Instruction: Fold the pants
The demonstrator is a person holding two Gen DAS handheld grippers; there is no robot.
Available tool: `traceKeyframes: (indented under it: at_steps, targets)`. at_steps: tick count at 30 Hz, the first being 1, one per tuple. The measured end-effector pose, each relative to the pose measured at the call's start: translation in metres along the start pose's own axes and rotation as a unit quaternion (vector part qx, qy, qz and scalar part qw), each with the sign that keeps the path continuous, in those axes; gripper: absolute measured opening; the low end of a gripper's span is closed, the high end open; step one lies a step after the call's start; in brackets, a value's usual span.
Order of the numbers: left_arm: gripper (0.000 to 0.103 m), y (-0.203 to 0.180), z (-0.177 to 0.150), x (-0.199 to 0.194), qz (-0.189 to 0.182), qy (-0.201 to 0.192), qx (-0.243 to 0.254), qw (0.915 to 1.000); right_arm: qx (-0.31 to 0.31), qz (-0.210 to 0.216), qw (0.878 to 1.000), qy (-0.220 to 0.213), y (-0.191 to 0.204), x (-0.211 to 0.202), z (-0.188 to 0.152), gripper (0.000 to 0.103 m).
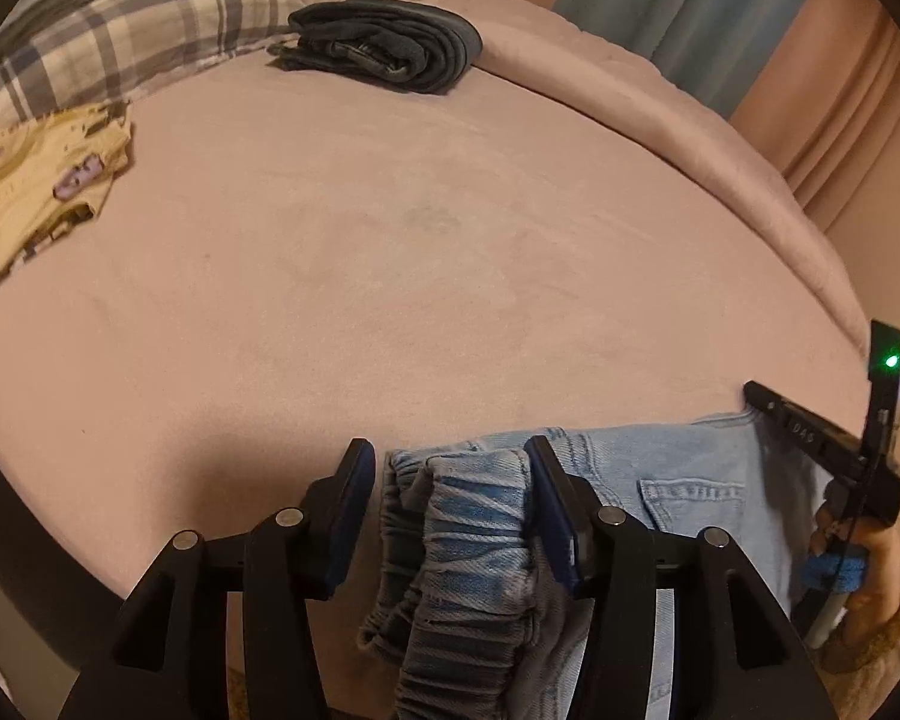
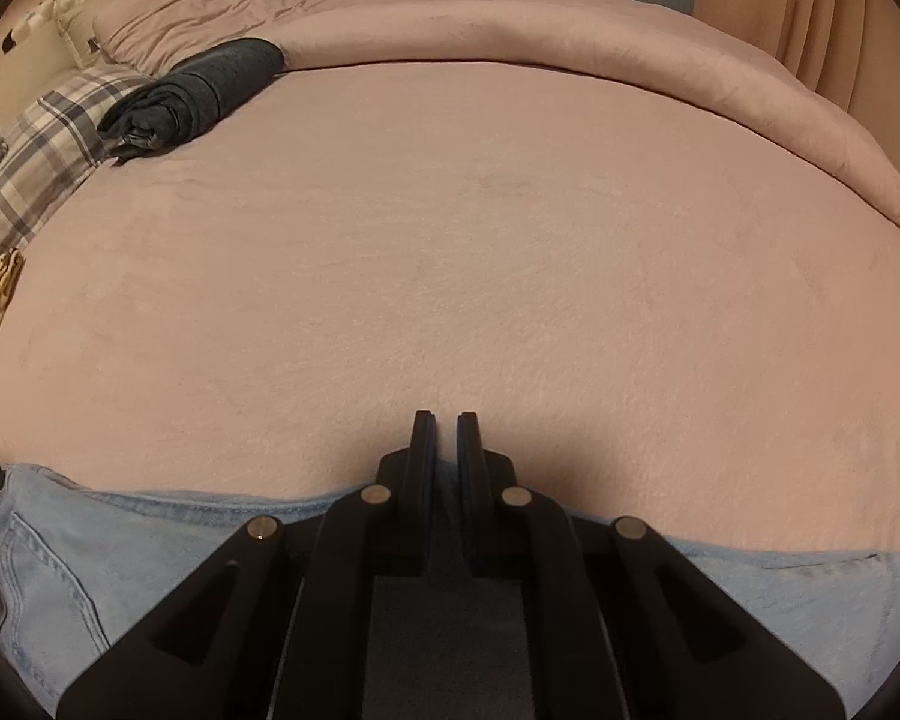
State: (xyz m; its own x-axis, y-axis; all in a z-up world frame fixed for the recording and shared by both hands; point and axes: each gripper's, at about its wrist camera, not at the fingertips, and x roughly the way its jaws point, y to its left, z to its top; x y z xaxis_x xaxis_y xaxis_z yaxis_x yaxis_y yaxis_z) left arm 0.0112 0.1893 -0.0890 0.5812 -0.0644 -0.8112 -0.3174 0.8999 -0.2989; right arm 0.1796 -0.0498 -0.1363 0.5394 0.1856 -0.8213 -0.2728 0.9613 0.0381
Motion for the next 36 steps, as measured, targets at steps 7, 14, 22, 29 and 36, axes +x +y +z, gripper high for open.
traceKeyframes:
  at_steps: [7,14,22,29,36]
  targets:
    - [0.051,-0.018,0.006,-0.027,-0.012,-0.006,0.013,0.9998,-0.003,0.021,1.0,0.008,-0.005,-0.01,0.005,0.012]
    - [0.051,-0.028,-0.005,-0.04,-0.024,-0.005,0.044,0.9987,0.011,0.07,0.997,0.008,-0.019,-0.045,0.001,0.05]
    - [0.054,-0.017,-0.021,-0.019,0.054,-0.02,0.044,0.9974,-0.008,0.04,0.999,0.021,-0.01,-0.024,-0.024,0.044]
    - [0.054,-0.019,-0.024,-0.018,0.058,-0.024,0.048,0.9969,0.028,0.026,0.999,0.007,-0.026,-0.043,-0.031,0.044]
    - [0.054,-0.01,-0.013,-0.042,0.008,-0.017,-0.008,0.9998,0.14,0.009,0.989,-0.052,-0.126,-0.129,-0.085,0.046]
